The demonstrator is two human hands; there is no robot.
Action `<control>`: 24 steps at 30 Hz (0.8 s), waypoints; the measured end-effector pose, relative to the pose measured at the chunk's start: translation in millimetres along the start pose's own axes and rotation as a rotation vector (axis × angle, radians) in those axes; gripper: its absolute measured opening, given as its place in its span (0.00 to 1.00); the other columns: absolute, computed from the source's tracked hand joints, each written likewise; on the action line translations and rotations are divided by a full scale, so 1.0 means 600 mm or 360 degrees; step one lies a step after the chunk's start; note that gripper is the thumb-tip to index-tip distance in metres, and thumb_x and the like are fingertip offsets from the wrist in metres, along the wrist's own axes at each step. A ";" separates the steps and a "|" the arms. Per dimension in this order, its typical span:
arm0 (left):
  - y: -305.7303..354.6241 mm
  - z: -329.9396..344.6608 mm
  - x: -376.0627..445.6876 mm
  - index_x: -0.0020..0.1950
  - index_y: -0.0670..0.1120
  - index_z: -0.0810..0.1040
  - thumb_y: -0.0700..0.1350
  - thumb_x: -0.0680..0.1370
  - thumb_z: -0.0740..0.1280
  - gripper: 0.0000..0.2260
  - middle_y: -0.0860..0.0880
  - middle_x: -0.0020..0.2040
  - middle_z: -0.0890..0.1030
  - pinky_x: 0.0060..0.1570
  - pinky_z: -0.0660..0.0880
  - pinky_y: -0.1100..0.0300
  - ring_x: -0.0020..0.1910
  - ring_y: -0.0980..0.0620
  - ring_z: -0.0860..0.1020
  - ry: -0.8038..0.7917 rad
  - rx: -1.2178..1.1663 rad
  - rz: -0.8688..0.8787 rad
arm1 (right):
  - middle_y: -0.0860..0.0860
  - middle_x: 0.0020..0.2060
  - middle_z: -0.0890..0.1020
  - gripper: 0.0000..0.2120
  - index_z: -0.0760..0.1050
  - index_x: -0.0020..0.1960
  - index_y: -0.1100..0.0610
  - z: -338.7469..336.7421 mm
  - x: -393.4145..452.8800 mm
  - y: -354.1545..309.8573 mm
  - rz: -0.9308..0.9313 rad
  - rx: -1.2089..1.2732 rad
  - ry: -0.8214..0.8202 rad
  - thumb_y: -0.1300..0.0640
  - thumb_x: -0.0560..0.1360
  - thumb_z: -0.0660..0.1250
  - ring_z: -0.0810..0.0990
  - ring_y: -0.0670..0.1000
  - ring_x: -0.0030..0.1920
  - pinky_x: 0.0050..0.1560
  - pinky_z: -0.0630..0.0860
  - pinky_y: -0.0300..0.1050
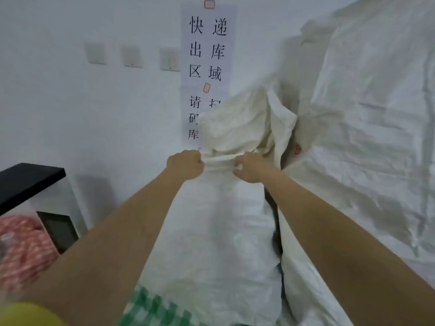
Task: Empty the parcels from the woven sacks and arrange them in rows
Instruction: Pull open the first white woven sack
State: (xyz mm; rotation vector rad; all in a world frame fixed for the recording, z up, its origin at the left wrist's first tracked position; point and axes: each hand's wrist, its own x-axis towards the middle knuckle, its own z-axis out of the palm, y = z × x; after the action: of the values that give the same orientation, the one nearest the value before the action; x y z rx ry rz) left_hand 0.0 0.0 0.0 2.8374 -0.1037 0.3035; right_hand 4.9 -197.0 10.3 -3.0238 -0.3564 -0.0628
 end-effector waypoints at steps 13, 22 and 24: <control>-0.115 0.181 0.035 0.78 0.49 0.53 0.57 0.81 0.55 0.27 0.43 0.76 0.58 0.70 0.60 0.46 0.73 0.40 0.59 -0.0729 -0.0253 -0.0109 | 0.59 0.78 0.41 0.42 0.42 0.79 0.50 0.171 0.085 -0.030 0.0492 -0.0318 -0.0167 0.31 0.76 0.55 0.40 0.65 0.76 0.73 0.42 0.66; -0.127 0.259 0.022 0.75 0.50 0.59 0.56 0.80 0.59 0.26 0.44 0.73 0.63 0.64 0.65 0.47 0.68 0.39 0.65 -0.0595 -0.0473 -0.0199 | 0.59 0.68 0.65 0.35 0.55 0.75 0.56 0.209 0.092 0.001 0.0751 0.0235 -0.0221 0.38 0.77 0.60 0.64 0.63 0.68 0.65 0.65 0.57; -0.130 0.269 0.018 0.71 0.48 0.64 0.55 0.79 0.62 0.23 0.44 0.68 0.67 0.60 0.69 0.48 0.64 0.40 0.69 -0.0474 -0.0513 -0.0234 | 0.60 0.68 0.65 0.34 0.56 0.75 0.56 0.214 0.099 0.010 0.0707 0.0276 -0.0200 0.38 0.77 0.60 0.65 0.63 0.67 0.64 0.66 0.56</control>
State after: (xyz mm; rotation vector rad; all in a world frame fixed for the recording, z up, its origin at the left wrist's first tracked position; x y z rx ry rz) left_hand 50.2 27.9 -170.2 2.5311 -0.0033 -0.1562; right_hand 67.8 -176.4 -114.7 -2.8624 0.2908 0.1812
